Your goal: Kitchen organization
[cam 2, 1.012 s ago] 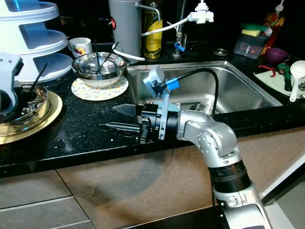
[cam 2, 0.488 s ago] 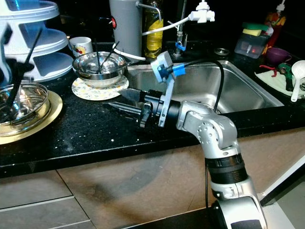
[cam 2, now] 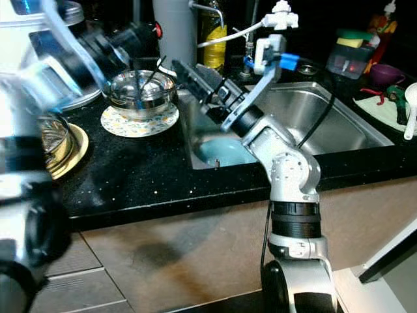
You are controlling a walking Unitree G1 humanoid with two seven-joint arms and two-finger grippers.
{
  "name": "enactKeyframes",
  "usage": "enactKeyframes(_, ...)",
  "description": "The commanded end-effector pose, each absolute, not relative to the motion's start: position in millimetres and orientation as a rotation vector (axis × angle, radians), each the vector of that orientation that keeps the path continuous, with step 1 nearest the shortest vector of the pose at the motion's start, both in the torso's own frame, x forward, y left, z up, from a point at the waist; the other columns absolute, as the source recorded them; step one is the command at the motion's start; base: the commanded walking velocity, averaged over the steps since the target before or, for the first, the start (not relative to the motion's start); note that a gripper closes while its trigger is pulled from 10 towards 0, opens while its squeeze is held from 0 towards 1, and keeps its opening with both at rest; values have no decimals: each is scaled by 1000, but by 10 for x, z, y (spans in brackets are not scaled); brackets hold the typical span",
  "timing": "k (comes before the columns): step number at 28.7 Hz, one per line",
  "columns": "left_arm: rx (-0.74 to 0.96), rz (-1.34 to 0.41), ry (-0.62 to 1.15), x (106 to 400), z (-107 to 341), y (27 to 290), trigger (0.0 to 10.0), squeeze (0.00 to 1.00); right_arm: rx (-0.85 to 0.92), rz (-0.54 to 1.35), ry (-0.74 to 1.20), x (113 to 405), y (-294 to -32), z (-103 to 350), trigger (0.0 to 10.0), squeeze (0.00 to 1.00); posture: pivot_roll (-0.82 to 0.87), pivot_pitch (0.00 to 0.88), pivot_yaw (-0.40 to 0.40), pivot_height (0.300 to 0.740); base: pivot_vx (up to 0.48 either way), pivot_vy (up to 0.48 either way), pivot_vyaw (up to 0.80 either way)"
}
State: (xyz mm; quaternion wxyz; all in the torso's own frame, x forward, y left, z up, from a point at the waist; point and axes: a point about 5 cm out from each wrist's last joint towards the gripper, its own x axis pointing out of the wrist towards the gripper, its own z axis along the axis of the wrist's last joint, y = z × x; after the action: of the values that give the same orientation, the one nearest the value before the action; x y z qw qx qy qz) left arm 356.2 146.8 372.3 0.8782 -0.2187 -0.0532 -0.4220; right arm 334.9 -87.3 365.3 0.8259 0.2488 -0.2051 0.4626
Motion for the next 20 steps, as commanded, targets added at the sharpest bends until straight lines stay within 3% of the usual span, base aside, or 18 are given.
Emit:
enactKeyframes(1,-444,-949,-115,3486,3739,1428,0,0,566,986,-447,3315,-889,3647,10000,341,1,161,9,740,0,0,0)
enactKeyframes(2,-469,-958,-110,3458,3725,1444,0,0,595,989,-445,3307,-892,3651,10000,1000,1,161,9,740,0,0,0)
enactKeyframes(11,-544,-965,-76,3342,3644,1481,0,0,649,1050,-418,3263,-888,3683,10000,1000,3,160,13,740,0,0,0)
enactKeyframes(16,-554,-1004,-84,3307,3650,1435,0,0,540,1090,-331,3257,-804,3615,10000,1000,6,150,8,740,0,0,0)
enactKeyframes(17,-579,-1021,-82,3289,3657,1422,0,0,525,1095,-314,3261,-791,3603,10000,0,6,150,7,740,0,0,0)
enactKeyframes(20,-609,-1056,-74,3255,3649,1400,0,0,526,1112,-298,3260,-783,3600,10000,0,5,150,5,740,0,0,0)
